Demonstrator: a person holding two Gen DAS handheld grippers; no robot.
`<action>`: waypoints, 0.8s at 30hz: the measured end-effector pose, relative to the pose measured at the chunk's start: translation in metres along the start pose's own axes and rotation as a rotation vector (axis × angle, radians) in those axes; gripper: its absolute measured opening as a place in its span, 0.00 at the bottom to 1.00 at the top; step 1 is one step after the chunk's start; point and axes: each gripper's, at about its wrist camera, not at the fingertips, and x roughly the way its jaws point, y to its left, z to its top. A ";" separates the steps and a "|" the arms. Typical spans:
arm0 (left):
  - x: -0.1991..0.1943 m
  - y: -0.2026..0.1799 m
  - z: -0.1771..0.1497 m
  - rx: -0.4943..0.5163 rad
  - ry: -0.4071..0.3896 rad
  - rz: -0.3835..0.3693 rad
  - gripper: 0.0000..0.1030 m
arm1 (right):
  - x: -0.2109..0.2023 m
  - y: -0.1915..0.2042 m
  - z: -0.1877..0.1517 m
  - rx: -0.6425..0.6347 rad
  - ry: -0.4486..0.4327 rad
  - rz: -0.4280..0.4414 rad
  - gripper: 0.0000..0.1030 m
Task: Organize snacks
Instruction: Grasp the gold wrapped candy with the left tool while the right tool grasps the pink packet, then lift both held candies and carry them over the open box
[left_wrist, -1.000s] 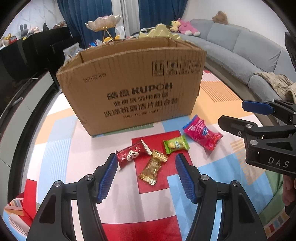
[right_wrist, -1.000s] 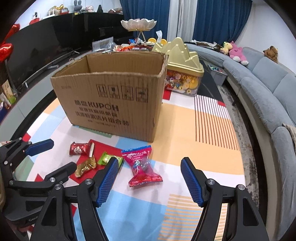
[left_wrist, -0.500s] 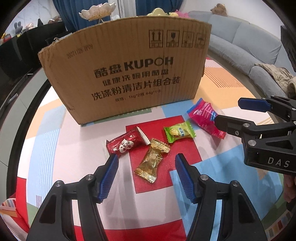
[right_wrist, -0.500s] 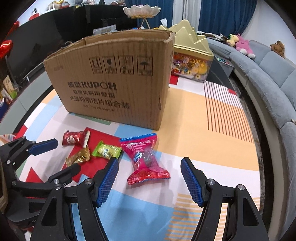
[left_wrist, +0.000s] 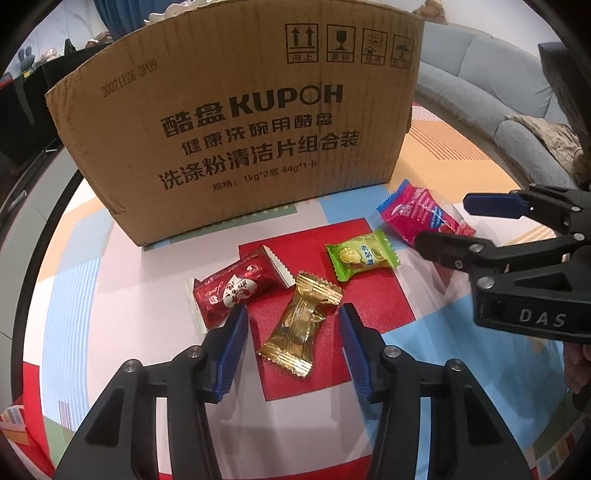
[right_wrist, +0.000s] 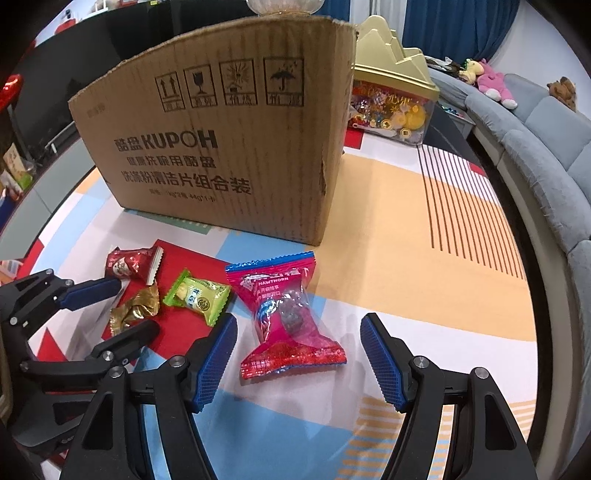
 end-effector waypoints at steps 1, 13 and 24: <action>0.000 0.001 0.000 -0.002 -0.002 -0.004 0.42 | 0.002 -0.001 0.000 0.004 0.003 0.002 0.68; 0.001 -0.004 0.002 0.012 -0.007 -0.021 0.23 | 0.010 -0.003 0.003 0.018 0.016 0.027 0.47; -0.003 -0.009 0.007 0.001 -0.008 -0.005 0.22 | -0.001 -0.004 0.006 0.023 -0.008 0.030 0.39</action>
